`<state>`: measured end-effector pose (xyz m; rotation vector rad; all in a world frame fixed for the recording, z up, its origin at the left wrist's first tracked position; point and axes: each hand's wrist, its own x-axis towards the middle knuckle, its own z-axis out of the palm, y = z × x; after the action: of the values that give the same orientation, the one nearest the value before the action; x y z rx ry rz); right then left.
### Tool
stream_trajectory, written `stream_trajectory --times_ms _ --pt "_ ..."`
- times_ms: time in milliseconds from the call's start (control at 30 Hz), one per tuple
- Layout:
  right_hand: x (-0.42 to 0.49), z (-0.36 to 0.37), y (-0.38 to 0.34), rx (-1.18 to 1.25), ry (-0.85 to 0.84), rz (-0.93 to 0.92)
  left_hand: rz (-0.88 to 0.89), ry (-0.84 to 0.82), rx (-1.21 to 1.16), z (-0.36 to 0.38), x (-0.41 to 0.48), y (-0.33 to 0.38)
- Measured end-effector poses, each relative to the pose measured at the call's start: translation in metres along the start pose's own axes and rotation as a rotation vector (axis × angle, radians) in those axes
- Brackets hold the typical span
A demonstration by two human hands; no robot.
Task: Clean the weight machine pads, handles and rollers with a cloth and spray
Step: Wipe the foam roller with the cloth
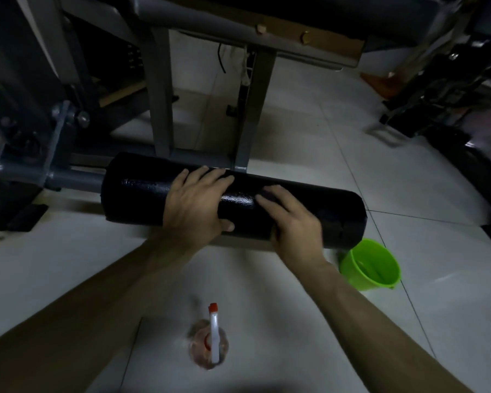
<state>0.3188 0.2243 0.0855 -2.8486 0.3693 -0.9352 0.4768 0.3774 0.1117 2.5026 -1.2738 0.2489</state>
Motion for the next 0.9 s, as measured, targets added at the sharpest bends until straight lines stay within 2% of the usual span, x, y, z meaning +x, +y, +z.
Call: stream_trajectory --times_ms 133,267,333,400,500,567,633,733,833,900 --pt "-0.048 -0.045 0.071 -0.052 0.087 0.303 -0.022 -0.044 0.02 -0.005 0.002 0.007" --pt "-0.048 -0.04 0.066 0.007 0.264 0.525 -0.002 -0.074 0.104 -0.007 0.005 0.035" --pt "-0.036 -0.023 0.034 0.062 0.265 0.477 0.081 -0.091 0.103 0.001 0.006 0.061" --pt "-0.026 -0.009 0.004 0.097 0.182 0.31 0.133 -0.099 0.097 0.012 0.006 0.082" --pt "-0.029 -0.016 0.019 0.06 0.113 0.144 0.126 -0.046 0.126 0.022 0.009 0.089" --pt "-0.046 -0.033 0.057 0.018 0.153 0.231 0.157 -0.035 0.203 0.027 0.012 0.083" --pt "-0.062 -0.052 0.089 -0.004 0.217 0.436 0.164 -0.045 0.241 0.031 0.015 0.076" --pt "-0.064 -0.056 0.097 -0.002 0.295 0.601 0.168 -0.071 0.253 0.028 0.023 0.077" --pt "-0.049 -0.035 0.069 0.058 0.337 0.59 0.182 -0.122 0.219 0.022 0.03 0.078" --pt "-0.039 -0.02 0.042 0.089 0.282 0.47 0.179 -0.159 0.218 0.017 0.035 0.078"
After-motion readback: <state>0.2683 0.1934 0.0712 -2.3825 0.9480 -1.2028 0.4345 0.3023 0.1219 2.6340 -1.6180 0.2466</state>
